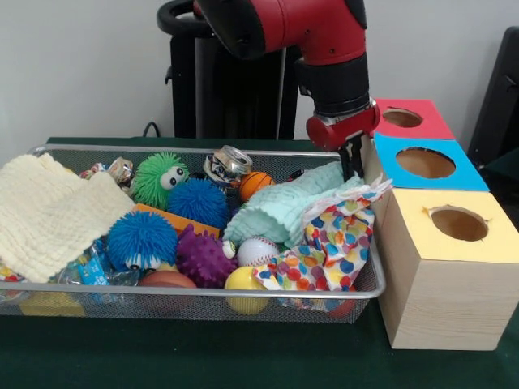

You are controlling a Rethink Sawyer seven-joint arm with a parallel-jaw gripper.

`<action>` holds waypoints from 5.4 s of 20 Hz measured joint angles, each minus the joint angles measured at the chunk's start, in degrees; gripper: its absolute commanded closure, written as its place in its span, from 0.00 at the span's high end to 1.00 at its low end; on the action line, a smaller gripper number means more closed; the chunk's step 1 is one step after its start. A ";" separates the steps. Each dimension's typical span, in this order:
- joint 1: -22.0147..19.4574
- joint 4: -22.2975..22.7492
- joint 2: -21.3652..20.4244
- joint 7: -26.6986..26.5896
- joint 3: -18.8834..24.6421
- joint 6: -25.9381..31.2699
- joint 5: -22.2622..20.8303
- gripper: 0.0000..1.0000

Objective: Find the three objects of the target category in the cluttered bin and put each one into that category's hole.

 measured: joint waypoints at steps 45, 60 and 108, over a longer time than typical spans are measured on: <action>-8.94 -4.33 -3.43 0.00 -1.62 13.55 0.98 1.00; -13.98 -4.28 -7.49 0.00 0.62 13.57 -6.43 1.00; 24.71 -20.17 5.86 27.25 -36.87 11.18 -28.82 1.00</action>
